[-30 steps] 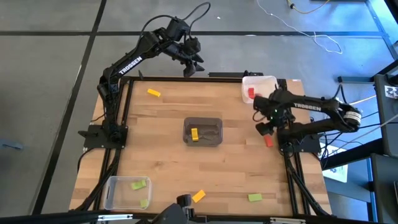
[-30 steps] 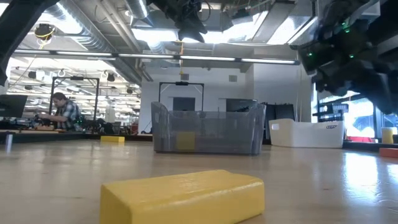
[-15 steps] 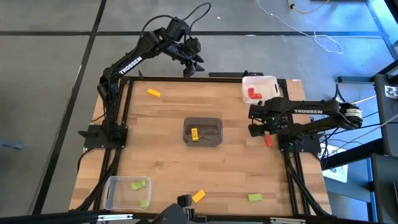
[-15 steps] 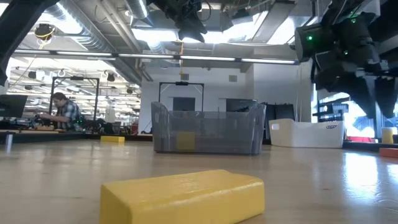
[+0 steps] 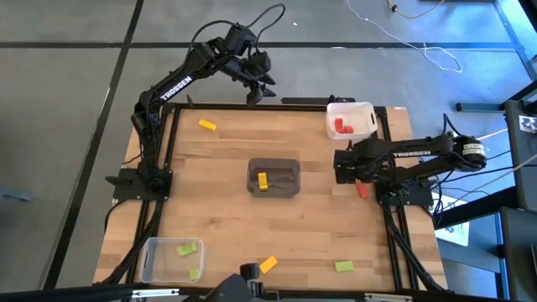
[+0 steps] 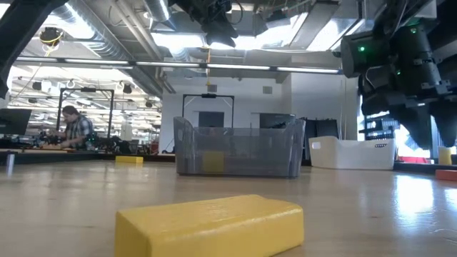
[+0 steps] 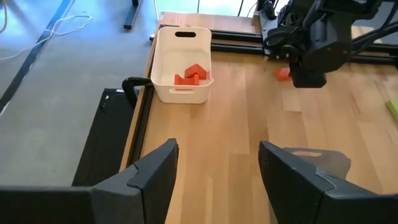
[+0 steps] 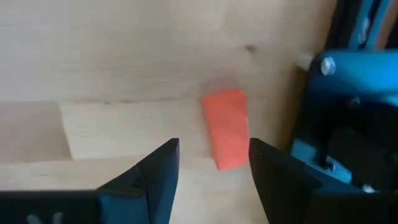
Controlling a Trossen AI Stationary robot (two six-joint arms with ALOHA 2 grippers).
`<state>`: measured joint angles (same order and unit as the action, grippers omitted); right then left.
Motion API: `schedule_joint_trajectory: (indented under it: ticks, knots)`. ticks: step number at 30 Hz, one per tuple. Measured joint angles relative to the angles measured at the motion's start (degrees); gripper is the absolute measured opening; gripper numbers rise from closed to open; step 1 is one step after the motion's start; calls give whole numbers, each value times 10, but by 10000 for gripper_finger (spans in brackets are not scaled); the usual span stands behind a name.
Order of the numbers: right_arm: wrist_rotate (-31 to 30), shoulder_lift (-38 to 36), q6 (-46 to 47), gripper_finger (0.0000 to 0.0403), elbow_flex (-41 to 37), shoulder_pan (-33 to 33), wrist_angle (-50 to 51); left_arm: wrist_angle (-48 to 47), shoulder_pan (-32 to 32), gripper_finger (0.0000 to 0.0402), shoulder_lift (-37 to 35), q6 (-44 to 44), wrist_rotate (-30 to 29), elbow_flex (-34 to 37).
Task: Sort & place blocks by color
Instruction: Put the orange block into the white bin
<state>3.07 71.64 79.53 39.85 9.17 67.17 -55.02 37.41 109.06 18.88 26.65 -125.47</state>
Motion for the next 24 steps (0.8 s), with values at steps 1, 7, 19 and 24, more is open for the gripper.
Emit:
schedule_joint_trajectory:
  ticks: [1, 7, 19, 24]
  knots:
    - [9, 4, 11, 194, -1, 0, 2, 0, 0, 214, 0, 0, 0, 0]
    - [25, 43, 43, 194, -10, -13, -18, 0, 0, 214, 0, 11, 0, 0]
    - [-7, 136, 42, 194, -10, -12, -44, 0, 0, 214, 0, 27, 0, 0]
    - [-12, 171, 41, 194, -8, -12, -72, 0, 0, 214, 0, 28, 0, 0]
